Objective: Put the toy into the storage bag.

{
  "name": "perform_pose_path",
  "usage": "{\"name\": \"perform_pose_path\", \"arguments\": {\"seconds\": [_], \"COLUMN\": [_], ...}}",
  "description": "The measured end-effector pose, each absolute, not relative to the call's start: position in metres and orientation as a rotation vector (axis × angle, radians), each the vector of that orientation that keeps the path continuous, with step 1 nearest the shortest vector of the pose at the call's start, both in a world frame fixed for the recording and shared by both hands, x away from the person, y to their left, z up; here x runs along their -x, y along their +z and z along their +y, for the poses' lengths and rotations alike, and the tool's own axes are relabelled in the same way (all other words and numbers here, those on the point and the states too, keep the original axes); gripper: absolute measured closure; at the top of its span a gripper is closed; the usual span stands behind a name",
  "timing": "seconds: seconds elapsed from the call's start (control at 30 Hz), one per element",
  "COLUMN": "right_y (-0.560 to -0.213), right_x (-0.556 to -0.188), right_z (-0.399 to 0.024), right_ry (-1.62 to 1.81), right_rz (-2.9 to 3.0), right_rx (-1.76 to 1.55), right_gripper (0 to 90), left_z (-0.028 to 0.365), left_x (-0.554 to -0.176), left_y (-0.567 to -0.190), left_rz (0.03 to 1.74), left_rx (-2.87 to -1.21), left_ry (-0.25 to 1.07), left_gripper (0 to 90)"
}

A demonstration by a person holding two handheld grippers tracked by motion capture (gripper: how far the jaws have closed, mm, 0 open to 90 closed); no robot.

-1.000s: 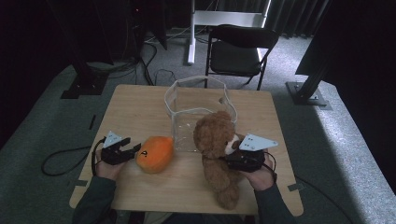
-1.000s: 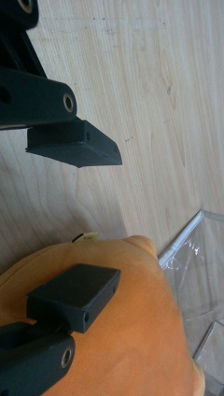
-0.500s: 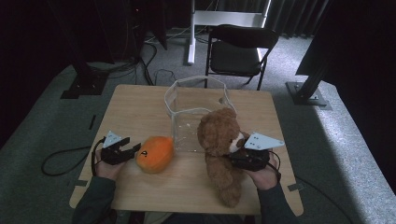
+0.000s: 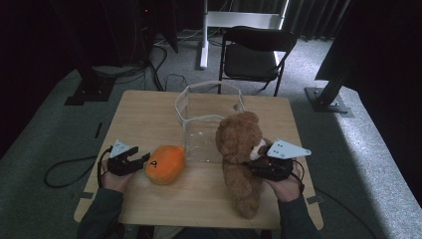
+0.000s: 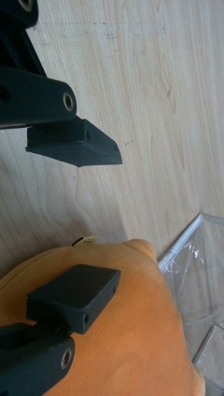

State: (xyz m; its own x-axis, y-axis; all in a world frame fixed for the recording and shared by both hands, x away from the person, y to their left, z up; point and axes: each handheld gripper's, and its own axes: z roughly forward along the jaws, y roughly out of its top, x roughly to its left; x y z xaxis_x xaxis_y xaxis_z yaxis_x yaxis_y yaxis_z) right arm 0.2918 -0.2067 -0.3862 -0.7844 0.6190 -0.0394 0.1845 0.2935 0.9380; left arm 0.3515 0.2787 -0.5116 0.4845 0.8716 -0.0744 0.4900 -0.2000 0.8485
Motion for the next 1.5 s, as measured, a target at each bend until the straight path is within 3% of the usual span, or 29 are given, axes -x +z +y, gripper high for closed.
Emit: {"name": "perform_pose_path", "arguments": {"seconds": [1.5], "right_y": [-0.361], "right_x": [-0.289], "right_z": [-0.232], "right_ry": [1.521], "right_rz": [2.045], "right_rx": [-0.726], "right_gripper": [47.0], "left_z": [0.279], "left_x": [-0.352], "left_y": [-0.512], "left_rz": [1.141], "left_rx": [-1.851], "left_ry": [0.541], "left_gripper": [39.7]}}
